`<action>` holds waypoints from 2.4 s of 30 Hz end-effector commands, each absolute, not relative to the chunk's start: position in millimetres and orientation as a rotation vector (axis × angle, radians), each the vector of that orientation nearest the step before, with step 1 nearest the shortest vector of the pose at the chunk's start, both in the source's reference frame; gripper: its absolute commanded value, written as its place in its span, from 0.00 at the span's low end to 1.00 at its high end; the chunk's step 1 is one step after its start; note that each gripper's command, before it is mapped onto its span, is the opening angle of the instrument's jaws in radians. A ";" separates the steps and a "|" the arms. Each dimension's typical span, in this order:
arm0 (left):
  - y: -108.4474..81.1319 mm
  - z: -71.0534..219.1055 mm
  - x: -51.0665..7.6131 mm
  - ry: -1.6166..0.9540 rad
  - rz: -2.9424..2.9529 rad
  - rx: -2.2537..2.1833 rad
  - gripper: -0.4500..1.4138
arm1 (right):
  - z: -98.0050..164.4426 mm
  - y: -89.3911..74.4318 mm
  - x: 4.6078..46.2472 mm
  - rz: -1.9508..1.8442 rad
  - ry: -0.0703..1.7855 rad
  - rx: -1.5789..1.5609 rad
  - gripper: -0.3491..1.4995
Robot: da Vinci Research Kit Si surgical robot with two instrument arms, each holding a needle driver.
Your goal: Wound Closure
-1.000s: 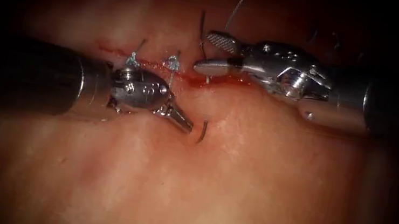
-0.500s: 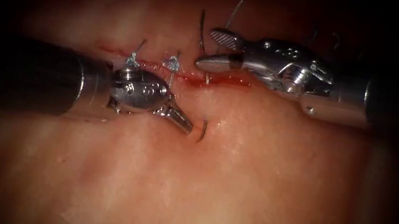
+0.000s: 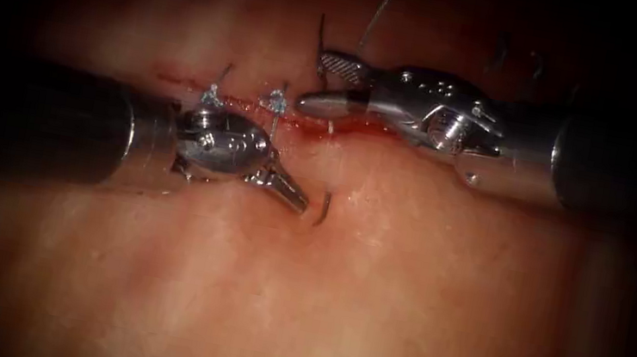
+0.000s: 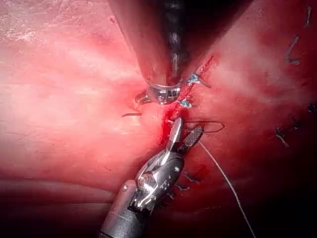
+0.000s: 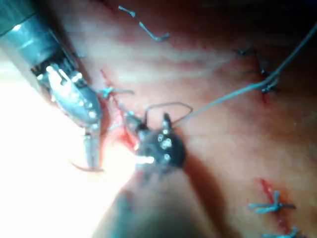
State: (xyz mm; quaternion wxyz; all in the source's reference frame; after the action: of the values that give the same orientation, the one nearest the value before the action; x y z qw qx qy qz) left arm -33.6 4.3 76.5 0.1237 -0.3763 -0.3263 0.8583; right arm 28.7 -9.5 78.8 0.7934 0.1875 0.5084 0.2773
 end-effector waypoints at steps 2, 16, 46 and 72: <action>4.7 77.0 -34.1 -0.949 2.504 -1.100 0.09 | 78.1 -8.8 29.1 0.595 1.120 0.419 0.00; 4.7 77.0 -34.0 -0.950 2.503 -1.100 0.09 | 78.1 -11.5 27.5 0.666 1.057 0.628 0.00; 4.5 73.0 -32.8 -0.700 2.574 -1.506 0.41 | 75.2 -9.5 21.2 0.626 1.053 0.478 0.90; 4.0 71.8 -36.1 -0.517 2.405 -1.657 0.48 | 75.7 -8.9 18.8 0.651 1.082 0.449 0.83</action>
State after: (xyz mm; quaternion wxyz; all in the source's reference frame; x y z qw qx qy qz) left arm -35.6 3.8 71.2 0.0910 -0.5581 -0.1731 0.8064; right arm 18.0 -9.2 75.2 0.7838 0.2081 0.5002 0.3035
